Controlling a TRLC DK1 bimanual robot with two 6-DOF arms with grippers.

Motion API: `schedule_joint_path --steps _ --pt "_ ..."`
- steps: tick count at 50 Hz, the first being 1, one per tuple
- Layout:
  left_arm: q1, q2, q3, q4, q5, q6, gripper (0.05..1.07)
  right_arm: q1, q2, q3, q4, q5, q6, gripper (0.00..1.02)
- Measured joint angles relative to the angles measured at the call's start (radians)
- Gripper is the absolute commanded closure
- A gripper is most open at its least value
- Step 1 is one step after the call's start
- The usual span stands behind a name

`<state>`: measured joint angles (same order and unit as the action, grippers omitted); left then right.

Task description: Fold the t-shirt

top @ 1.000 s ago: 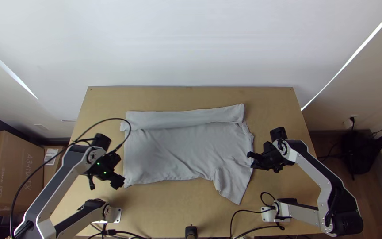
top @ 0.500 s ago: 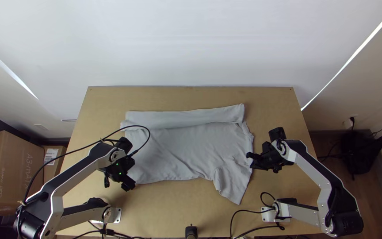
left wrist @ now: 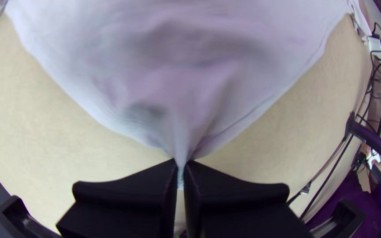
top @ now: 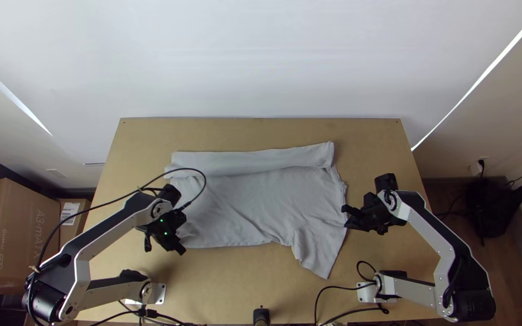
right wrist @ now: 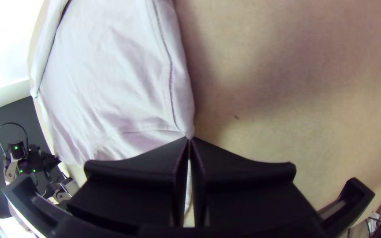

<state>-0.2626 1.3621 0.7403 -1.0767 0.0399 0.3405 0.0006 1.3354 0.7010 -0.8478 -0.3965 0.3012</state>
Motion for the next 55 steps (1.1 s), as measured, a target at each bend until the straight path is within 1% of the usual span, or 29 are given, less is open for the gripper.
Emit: schedule_joint_path --steps 6,13,20,27,35,42,55 --pt "0.101 -0.042 0.0 -0.001 0.0 0.063 1.04 -0.057 0.019 0.014 -0.013 -0.008 -0.032 1.0" --pt "0.173 -0.09 0.0 -0.01 0.0 0.123 1.04 -0.123 0.07 0.044 -0.023 -0.016 -0.077 1.0" --pt "0.214 -0.114 0.004 -0.013 0.001 0.154 1.04 -0.145 0.113 0.09 -0.051 -0.02 -0.094 1.0" --pt "0.226 -0.124 0.056 -0.018 0.016 0.157 1.04 -0.137 0.113 0.183 -0.137 -0.023 -0.094 1.0" --pt "0.226 -0.126 0.196 -0.02 0.058 0.145 1.04 -0.093 0.132 0.329 -0.211 -0.022 -0.094 1.0" --pt "0.226 -0.1 0.298 -0.019 0.069 0.138 1.04 -0.065 0.18 0.421 -0.233 -0.019 -0.093 1.0" --pt "0.254 0.048 0.41 0.028 0.077 0.131 1.04 -0.02 0.302 0.584 -0.239 -0.019 -0.08 1.0"
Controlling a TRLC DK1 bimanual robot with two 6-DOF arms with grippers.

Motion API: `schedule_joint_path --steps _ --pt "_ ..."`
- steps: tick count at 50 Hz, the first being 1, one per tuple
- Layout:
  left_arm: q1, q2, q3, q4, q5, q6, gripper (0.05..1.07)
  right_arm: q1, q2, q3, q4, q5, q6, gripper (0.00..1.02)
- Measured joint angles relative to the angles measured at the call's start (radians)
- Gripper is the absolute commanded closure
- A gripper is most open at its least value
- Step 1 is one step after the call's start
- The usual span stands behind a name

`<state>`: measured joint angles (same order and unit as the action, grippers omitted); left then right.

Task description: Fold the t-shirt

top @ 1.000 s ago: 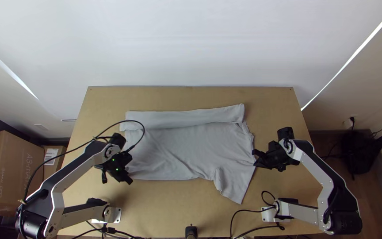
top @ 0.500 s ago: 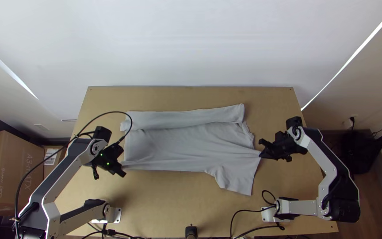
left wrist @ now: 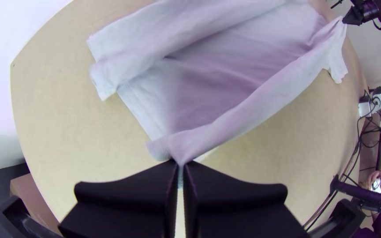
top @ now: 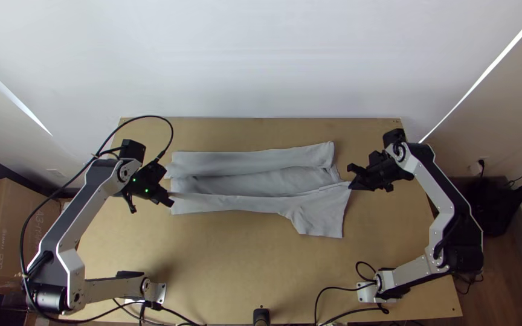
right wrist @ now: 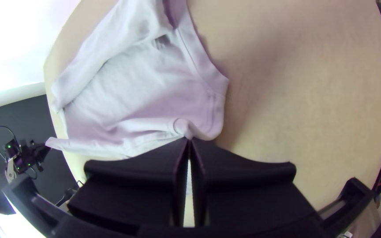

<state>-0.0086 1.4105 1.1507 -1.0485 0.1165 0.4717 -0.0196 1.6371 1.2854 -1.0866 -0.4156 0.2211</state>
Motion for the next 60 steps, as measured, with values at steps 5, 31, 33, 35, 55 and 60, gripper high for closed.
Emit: schedule_joint_path --steps 5,31,33,35,55,60 --pt "0.01 0.067 0.06 0.01 0.007 0.0 1.04 0.014 0.058 0.077 0.0 0.0 0.014 1.0" --pt "0.053 0.444 0.456 0.027 0.042 -0.004 1.04 0.039 0.434 0.558 -0.006 0.0 0.067 1.0" --pt "0.056 0.475 0.488 0.027 0.048 -0.004 1.04 0.039 0.465 0.595 -0.009 0.0 0.068 1.0" --pt "0.06 0.507 0.517 0.027 0.054 -0.004 1.04 0.042 0.494 0.637 -0.023 0.0 0.071 1.0" --pt "0.083 0.717 0.676 0.028 0.087 -0.045 1.03 0.046 0.751 0.909 -0.06 0.027 0.132 1.0" --pt "0.093 0.735 0.676 0.032 0.123 -0.057 0.75 0.046 0.783 0.924 -0.059 0.042 0.145 0.38"
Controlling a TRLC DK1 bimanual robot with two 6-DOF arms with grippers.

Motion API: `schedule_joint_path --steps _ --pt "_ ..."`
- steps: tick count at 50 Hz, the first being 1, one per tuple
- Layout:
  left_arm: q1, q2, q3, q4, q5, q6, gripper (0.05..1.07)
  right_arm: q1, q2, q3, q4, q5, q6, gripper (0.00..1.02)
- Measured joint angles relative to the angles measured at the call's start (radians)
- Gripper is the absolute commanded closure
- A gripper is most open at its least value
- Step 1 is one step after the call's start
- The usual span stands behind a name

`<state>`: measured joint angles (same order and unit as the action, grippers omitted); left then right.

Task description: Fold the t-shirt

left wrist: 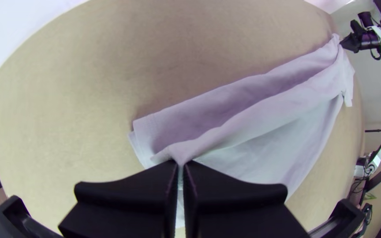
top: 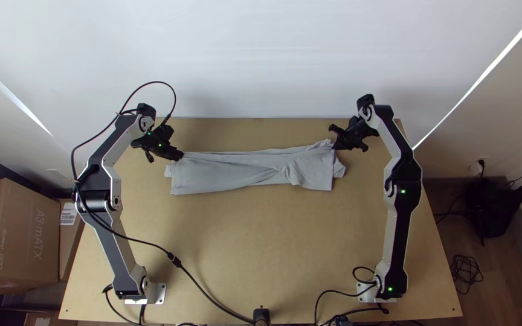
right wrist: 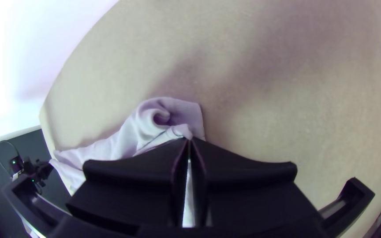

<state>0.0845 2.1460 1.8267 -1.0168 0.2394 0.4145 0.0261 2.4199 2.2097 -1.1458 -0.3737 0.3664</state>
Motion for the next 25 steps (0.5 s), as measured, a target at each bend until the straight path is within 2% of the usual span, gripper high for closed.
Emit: schedule_joint_path --steps 2,3,6,9,11,16,25 --pt "0.005 0.003 0.0 0.0 0.024 -0.004 0.69 0.0 0.004 0.0 0.001 0.006 0.0 0.11" --pt "0.008 0.003 -0.002 0.002 0.034 -0.004 0.66 0.0 0.004 0.0 0.0 0.009 0.0 0.09" --pt "0.02 0.0 -0.01 0.012 0.089 -0.007 0.55 -0.003 0.004 0.0 0.001 0.017 0.001 0.08" --pt "0.032 -0.016 -0.032 0.037 0.121 -0.014 0.51 -0.01 0.002 -0.003 0.004 0.018 0.004 0.08" --pt "0.041 -0.031 -0.051 0.047 0.138 -0.015 0.46 -0.016 -0.005 -0.013 0.008 0.016 0.004 0.07" --pt "0.066 -0.09 -0.112 0.07 0.168 -0.035 0.09 -0.033 -0.054 -0.085 0.05 0.018 0.004 0.06" --pt "0.126 -0.195 -0.238 0.083 0.222 -0.041 0.09 -0.062 -0.201 -0.249 0.129 0.013 0.008 0.06"
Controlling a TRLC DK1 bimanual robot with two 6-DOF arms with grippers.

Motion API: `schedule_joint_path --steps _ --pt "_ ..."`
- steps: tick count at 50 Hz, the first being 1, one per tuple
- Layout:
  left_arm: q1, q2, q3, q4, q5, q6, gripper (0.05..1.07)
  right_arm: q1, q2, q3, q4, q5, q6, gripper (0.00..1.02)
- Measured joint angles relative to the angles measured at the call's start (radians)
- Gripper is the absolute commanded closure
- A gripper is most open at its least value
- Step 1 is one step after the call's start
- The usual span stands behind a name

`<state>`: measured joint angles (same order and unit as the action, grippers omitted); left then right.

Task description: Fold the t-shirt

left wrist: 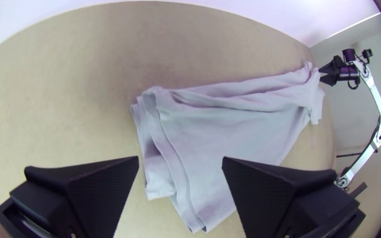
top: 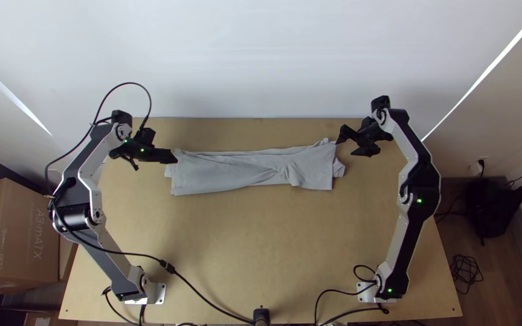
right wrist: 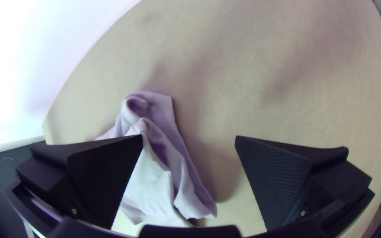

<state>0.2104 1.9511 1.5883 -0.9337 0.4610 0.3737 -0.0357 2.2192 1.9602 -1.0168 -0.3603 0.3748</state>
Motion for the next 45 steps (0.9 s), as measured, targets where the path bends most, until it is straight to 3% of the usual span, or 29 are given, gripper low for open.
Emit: schedule_joint_path --steps 2,12,19,27,45 --pt "0.013 -0.018 -0.032 0.008 0.008 0.0 0.09 -0.007 -0.028 -0.026 0.01 -0.026 0.011 0.06" --pt "0.082 -0.043 -0.162 0.046 0.055 0.0 0.09 -0.065 -0.159 -0.125 0.025 -0.334 0.083 0.06" --pt "0.106 -0.043 -0.2 0.067 0.069 0.0 0.09 -0.096 -0.233 -0.201 0.047 -0.461 0.117 0.06" --pt "0.106 -0.031 -0.206 0.086 0.124 -0.004 0.09 -0.095 -0.301 -0.261 0.064 -0.505 0.124 0.06" --pt "0.06 0.055 -0.161 0.13 0.179 -0.081 0.09 -0.085 -0.412 -0.317 0.092 -0.506 0.135 0.06"
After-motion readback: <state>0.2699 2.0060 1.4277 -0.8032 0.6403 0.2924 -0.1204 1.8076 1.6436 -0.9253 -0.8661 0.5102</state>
